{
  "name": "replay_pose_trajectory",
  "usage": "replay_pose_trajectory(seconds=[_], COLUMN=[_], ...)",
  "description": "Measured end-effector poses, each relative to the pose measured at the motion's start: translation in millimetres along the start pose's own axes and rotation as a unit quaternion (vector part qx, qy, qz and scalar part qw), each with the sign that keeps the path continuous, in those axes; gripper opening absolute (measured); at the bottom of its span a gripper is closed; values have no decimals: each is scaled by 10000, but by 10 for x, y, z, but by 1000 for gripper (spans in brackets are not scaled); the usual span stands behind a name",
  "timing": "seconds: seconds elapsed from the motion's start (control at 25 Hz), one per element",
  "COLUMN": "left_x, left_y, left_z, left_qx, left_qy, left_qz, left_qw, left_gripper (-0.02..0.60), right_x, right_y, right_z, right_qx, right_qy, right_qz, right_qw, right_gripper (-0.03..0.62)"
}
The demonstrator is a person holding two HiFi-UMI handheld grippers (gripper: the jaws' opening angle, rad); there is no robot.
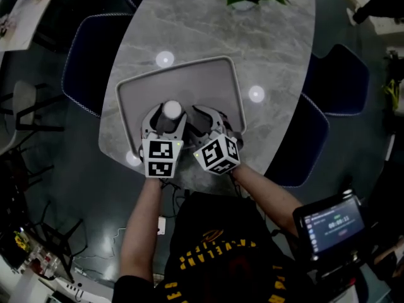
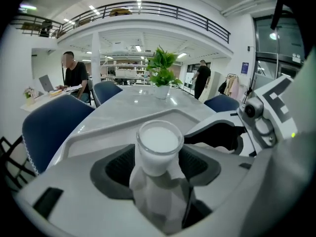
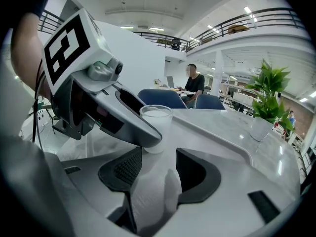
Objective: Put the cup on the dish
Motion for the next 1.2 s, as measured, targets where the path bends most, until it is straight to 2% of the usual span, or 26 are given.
replay_pose_trajectory(seconds=[0.36, 0.52, 0.64, 0.72, 0.76, 1.0, 1.2], left_x=[200, 244, 218, 195, 184, 127, 13], left_y=[-324, -497, -643, -759, -819, -1201, -1616], left_z=[12, 73, 155, 223, 255, 441, 612], left_qx=[-111, -20, 43, 109, 146, 287, 487], left_qy=[-485, -805, -828, -790, -766, -811, -697], left_qz=[55, 81, 205, 317, 381, 675, 1062], left_qw=[9987, 9967, 9963, 9963, 9962, 9940, 9907], left_gripper=[265, 265, 264, 264, 264, 264, 264], right_x=[98, 114, 110, 90, 77, 9, -166], right_y=[-101, -151, -232, -329, -381, -758, -1173], right_z=[59, 100, 80, 43, 30, -38, -306], right_qx=[34, -34, -104, -214, -286, -492, -361], right_qy=[214, 385, 631, 825, 924, 1639, 1823], right_qz=[189, 299, 503, 707, 797, 1247, 1530], right_qw=[9996, 9988, 9967, 9939, 9921, 9773, 9706], right_gripper=[218, 216, 215, 32, 5, 6, 6])
Point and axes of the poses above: the fingertips, and each gripper's own axes: y forward along the fingers, z to its right, x out of its underside, the point moved 9 cm from there along -y, backward along the fingers, and after that the axes turned 9 degrees about -x, right-handed, at the moved point
